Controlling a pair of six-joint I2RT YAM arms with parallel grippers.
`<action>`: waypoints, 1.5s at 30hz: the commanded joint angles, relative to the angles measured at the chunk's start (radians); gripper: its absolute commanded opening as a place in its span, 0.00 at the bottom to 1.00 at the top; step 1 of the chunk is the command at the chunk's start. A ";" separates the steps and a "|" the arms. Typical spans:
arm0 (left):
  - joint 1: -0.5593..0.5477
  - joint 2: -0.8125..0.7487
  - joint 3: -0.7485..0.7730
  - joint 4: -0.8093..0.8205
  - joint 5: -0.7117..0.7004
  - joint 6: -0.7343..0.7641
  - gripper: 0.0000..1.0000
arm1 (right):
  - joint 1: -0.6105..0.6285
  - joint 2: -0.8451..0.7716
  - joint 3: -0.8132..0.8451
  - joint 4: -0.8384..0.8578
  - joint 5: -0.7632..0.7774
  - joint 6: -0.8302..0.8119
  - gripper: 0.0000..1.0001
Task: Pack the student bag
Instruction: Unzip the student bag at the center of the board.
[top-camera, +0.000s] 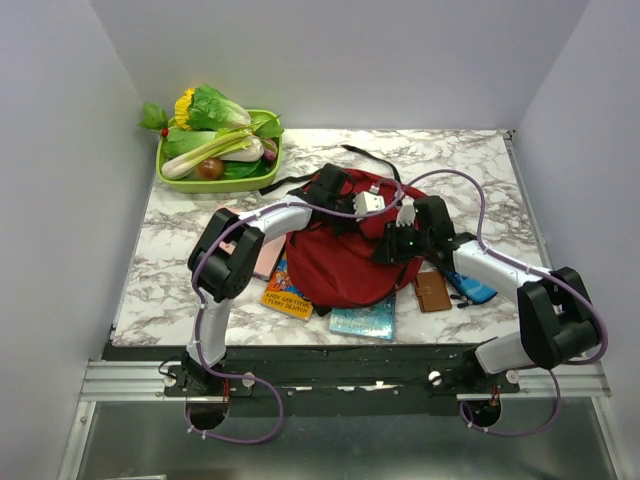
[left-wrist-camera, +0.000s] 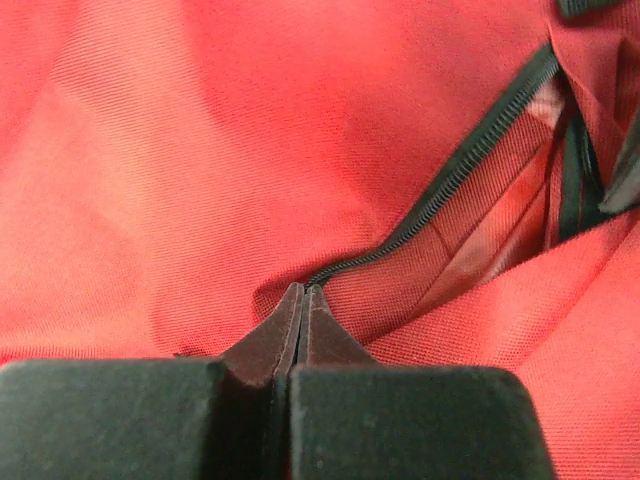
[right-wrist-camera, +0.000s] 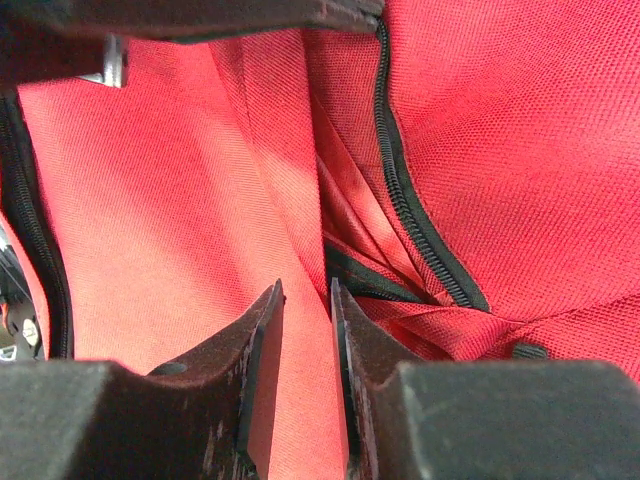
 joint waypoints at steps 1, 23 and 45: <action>0.021 -0.007 0.068 0.040 0.021 -0.226 0.00 | 0.009 -0.025 -0.024 -0.078 0.036 0.001 0.34; 0.001 -0.038 0.019 0.001 0.033 -0.033 0.53 | 0.007 -0.007 -0.018 -0.093 0.091 0.009 0.50; -0.056 0.016 -0.023 0.028 -0.051 0.028 0.79 | 0.009 0.004 -0.087 -0.034 0.032 0.049 0.46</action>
